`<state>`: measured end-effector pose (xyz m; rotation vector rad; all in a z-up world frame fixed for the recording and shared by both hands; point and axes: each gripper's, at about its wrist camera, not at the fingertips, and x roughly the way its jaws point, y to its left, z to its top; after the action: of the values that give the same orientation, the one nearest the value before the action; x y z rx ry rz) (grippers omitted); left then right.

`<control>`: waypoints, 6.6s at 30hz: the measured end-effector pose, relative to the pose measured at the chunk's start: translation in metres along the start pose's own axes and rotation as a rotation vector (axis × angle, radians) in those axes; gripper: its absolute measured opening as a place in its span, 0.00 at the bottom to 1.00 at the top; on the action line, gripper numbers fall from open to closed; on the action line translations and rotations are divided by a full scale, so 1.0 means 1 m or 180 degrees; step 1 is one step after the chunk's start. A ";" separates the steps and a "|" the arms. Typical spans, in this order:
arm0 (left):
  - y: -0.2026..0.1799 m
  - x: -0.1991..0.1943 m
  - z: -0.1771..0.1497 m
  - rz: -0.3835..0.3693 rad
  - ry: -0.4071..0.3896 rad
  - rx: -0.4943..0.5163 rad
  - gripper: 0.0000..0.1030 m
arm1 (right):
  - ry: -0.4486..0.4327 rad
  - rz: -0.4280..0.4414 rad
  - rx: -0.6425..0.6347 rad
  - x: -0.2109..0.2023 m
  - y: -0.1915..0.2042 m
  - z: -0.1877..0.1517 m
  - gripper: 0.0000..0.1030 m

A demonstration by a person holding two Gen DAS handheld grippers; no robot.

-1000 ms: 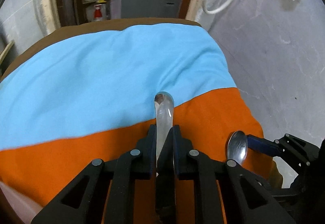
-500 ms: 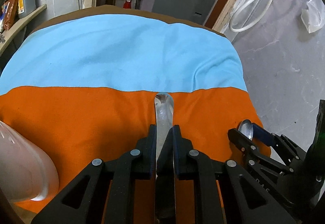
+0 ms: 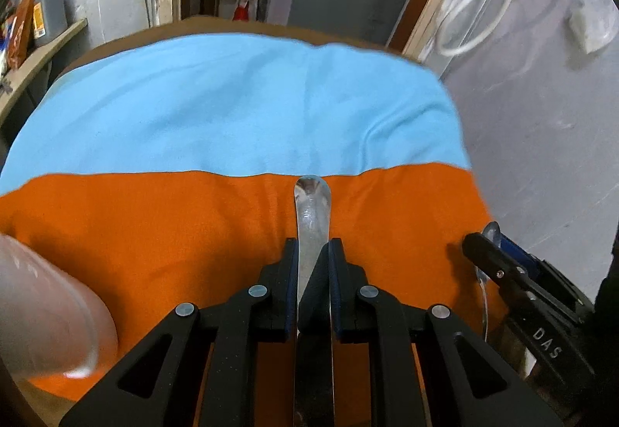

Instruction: Organize utensils

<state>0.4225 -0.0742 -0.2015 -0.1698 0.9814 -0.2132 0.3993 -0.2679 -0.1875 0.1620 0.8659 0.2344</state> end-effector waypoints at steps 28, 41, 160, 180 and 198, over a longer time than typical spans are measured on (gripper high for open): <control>-0.009 -0.199 -0.004 -0.0212 -0.2098 0.0139 0.11 | -0.1977 0.0452 -0.0694 -0.139 0.092 0.032 0.30; 0.134 -0.280 0.021 -0.0016 -0.2604 -0.0439 0.11 | -0.2598 0.1146 -0.0681 -0.151 0.186 0.065 0.30; -0.004 -0.395 -0.243 0.0646 -0.2003 -0.0063 0.93 | -0.1457 0.0372 -0.0748 -0.337 0.103 -0.146 1.00; -0.001 -0.392 -0.241 0.0671 -0.1981 -0.0093 0.93 | -0.1433 0.0383 -0.0763 -0.336 0.103 -0.147 1.00; 0.004 -0.388 -0.241 0.0665 -0.1950 -0.0095 0.93 | -0.1433 0.0381 -0.0763 -0.335 0.104 -0.145 1.00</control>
<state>0.0124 0.0176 -0.0222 -0.1459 0.3874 0.0487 0.0637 -0.2514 -0.0100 0.0387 0.3766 0.3941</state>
